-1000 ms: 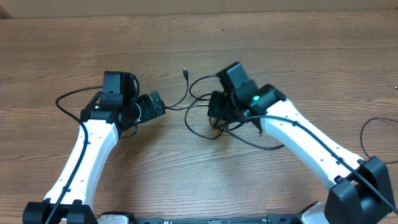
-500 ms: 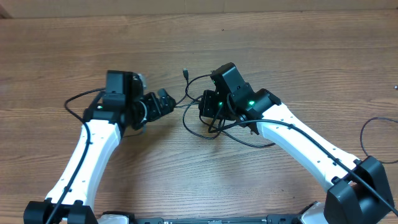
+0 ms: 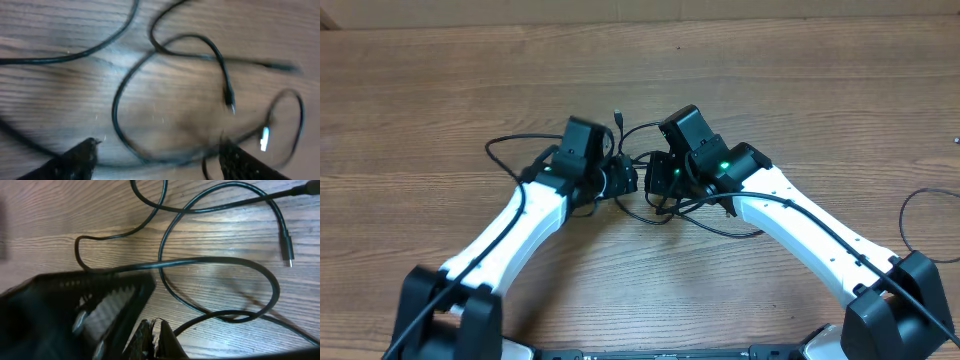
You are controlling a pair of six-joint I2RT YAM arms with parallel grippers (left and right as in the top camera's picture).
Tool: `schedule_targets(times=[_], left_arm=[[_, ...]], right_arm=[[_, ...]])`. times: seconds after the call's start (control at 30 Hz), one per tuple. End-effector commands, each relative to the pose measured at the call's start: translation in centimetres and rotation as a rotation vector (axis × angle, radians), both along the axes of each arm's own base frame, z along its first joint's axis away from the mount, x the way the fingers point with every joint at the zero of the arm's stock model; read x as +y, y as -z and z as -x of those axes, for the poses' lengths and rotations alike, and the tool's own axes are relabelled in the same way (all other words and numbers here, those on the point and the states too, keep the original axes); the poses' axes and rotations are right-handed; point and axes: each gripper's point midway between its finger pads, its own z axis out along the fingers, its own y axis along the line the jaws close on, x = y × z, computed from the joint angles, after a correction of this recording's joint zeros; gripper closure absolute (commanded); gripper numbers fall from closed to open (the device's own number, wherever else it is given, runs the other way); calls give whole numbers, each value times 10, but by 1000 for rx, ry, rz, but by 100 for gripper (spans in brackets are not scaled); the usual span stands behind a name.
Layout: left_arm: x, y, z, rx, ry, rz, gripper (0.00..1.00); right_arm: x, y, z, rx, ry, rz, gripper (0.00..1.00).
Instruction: Untangle cables
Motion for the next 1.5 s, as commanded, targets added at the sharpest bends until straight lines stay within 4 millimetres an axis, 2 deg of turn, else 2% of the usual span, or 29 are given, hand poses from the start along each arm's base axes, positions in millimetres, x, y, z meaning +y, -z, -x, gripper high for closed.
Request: schedule_targets(times=[0.0, 0.07, 0.13, 0.17, 0.3, 0.5, 0.6, 0.7, 0.83, 0.93, 1.03, 1.1, 1.17, 1.27, 1.4, 1.47], left_arm=[[2, 26, -8, 91, -207, 25, 41], [0, 41, -10, 132, -261, 40, 69], [-1, 55, -10, 165, -280, 44, 90], [-2, 62, -8, 181, -279, 39, 96], [-1, 81, -2, 231, -278, 20, 96], [-3, 80, -1, 236, -267, 35, 95], [2, 81, -4, 221, -282, 8, 96], [5, 82, -6, 210, -293, -10, 95], [6, 82, -6, 205, -294, -13, 95], [6, 82, -7, 204, -294, -14, 96], [8, 82, -7, 198, -301, -26, 96], [8, 82, -7, 198, -300, -26, 96], [8, 82, -7, 198, -300, -25, 96], [8, 82, -7, 198, -301, -25, 96], [8, 82, -7, 200, -307, -23, 95], [8, 82, -7, 200, -307, -23, 95]], right_arm=[[2, 2, 5, 12, -13, 1, 96], [2, 2, 8, 24, -18, 0, 96], [0, 4, 10, 29, -30, 13, 96], [0, 5, 11, 18, -55, 22, 96], [-2, -8, 3, -46, -118, 31, 96], [-23, -68, -26, -176, -104, 11, 96], [-39, -107, -38, -244, -86, 5, 96], [-56, -154, -51, -314, -39, -22, 96], [-55, -232, -51, -500, -162, -124, 96], [-62, -298, -54, -665, -150, -174, 96], [-69, -364, -47, -854, -146, -205, 96], [-79, -397, -44, -982, -135, -164, 96], [-101, -422, -48, -1090, -55, -60, 96], [-138, -430, -61, -1129, 124, 105, 96], [-174, -399, -78, -1039, 243, 339, 96], [-199, -385, -88, -994, 332, 500, 96]])
